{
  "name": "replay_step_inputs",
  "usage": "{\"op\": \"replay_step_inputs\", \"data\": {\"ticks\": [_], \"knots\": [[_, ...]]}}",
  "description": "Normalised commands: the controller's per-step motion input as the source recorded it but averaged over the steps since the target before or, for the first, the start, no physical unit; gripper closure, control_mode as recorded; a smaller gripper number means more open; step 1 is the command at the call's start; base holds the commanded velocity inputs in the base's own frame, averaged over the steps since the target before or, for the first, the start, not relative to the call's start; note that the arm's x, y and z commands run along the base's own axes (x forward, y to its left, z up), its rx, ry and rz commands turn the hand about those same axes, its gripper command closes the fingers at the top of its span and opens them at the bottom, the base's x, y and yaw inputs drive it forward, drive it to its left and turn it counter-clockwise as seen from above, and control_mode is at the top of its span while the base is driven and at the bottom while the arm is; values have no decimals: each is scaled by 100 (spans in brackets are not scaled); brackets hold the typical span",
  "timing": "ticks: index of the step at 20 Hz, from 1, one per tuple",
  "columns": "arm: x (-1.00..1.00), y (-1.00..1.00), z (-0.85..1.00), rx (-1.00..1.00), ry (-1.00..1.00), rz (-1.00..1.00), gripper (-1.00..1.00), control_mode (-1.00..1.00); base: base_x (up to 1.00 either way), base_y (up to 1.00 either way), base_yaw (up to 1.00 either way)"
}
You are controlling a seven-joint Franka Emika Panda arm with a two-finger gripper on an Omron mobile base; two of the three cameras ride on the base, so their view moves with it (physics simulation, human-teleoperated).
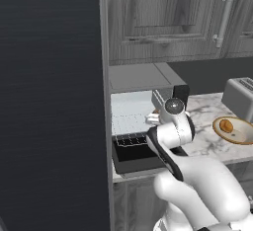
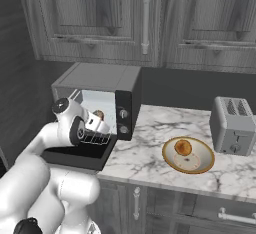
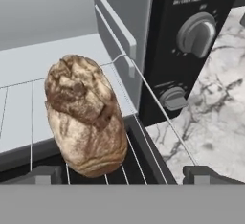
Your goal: Pick up the heated bread from the toaster oven and place it in the bowl. Then move the bread bowl to the dining counter.
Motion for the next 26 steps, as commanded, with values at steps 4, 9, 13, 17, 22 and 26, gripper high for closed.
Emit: {"op": "replay_step_inputs", "data": {"ticks": [4,9,13,17,22,26], "knots": [[32,3,0,0,0,0,-100,-100,0,0,0],[18,16,0,0,2,0,-100,-100,0,0,0],[28,14,0,0,3,0,-100,-100,0,0,0],[18,0,-2,0,0,0,-100,-100,0,0,0],[1,-4,-12,0,0,0,-100,-100,0,0,0],[0,0,-2,0,0,0,100,-100,0,0,0]]}}
